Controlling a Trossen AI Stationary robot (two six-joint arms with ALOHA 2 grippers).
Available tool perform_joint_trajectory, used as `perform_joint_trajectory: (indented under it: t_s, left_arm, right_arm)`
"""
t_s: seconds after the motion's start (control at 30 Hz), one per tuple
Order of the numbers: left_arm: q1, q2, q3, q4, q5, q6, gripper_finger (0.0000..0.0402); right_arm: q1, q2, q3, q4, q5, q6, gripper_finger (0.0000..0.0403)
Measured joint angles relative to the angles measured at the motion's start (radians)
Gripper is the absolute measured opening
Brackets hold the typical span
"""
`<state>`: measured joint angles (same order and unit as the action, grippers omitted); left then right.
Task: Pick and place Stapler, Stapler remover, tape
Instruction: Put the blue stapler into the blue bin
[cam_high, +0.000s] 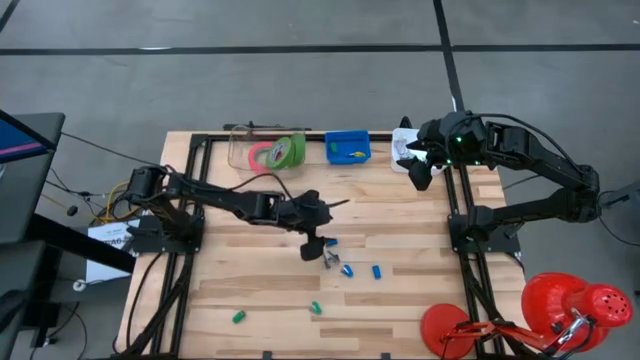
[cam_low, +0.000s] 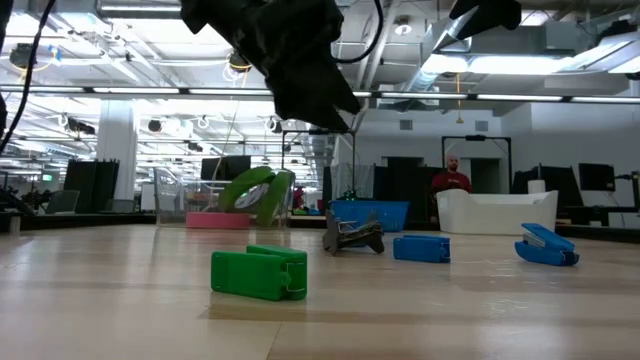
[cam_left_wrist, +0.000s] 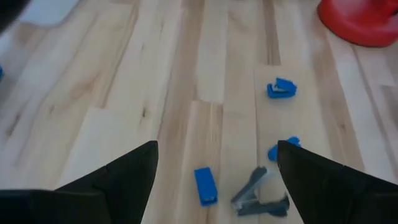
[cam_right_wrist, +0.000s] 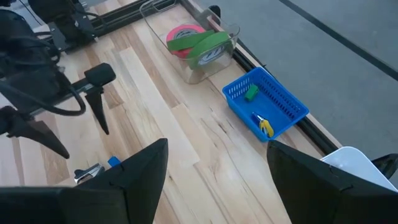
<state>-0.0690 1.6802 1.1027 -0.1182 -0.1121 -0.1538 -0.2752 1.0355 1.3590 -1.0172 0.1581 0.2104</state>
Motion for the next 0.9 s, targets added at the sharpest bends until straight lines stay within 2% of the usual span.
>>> perform_joint_trajectory:
  t_s: [0.23,0.57,0.9]
  left_arm:
    - [-0.009,0.056,-0.006,0.008,-0.039,-0.083,0.0311]
    - [-0.011,0.181,-0.006,0.026,-0.041,-0.134,0.0304]
    - [-0.015,0.203,-0.006,0.033,-0.041,-0.176,0.0304]
  right_arm:
    - [0.000,0.000,0.000,0.000,0.000,-0.034,0.0265]
    - [0.000,0.000,0.000,-0.004,0.000,-0.045,0.0265]
    - [0.000,0.000,0.000,-0.024,-0.001,-0.063,0.0265]
